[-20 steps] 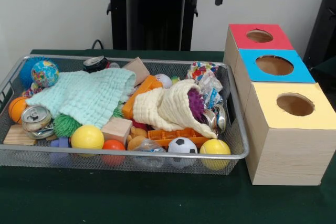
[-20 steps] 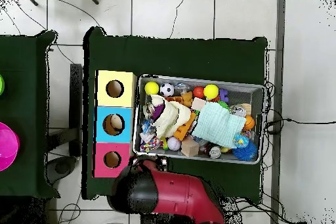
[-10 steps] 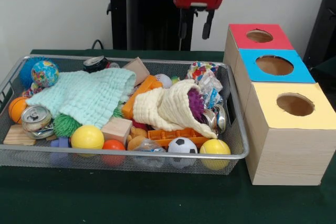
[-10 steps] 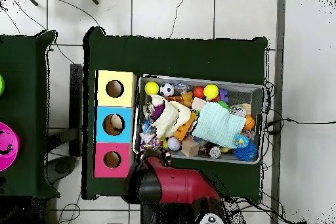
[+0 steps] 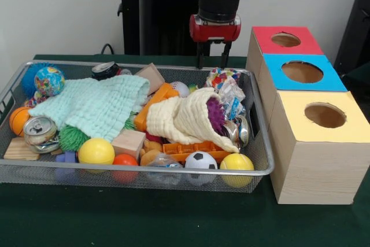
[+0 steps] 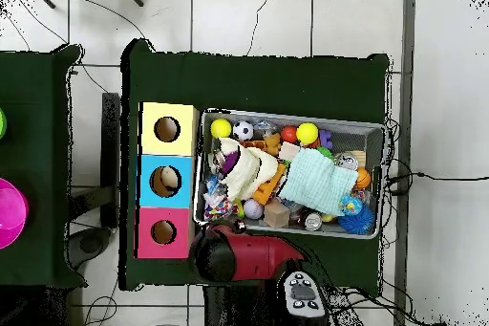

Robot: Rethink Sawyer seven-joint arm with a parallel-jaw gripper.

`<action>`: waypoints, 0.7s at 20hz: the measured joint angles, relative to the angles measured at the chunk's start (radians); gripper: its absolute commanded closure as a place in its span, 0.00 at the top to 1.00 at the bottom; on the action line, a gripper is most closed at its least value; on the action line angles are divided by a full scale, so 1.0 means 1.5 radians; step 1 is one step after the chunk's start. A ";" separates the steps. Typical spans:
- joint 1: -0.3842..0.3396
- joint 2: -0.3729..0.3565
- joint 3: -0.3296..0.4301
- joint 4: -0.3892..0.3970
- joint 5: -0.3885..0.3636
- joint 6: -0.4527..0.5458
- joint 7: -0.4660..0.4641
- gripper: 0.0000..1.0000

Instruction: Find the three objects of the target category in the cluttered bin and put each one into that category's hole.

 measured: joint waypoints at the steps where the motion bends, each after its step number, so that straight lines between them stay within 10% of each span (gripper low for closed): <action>1: 0.000 0.005 0.000 -0.006 0.001 0.000 0.000 1.00; 14: 0.002 0.005 -0.001 -0.008 0.000 0.000 0.000 1.00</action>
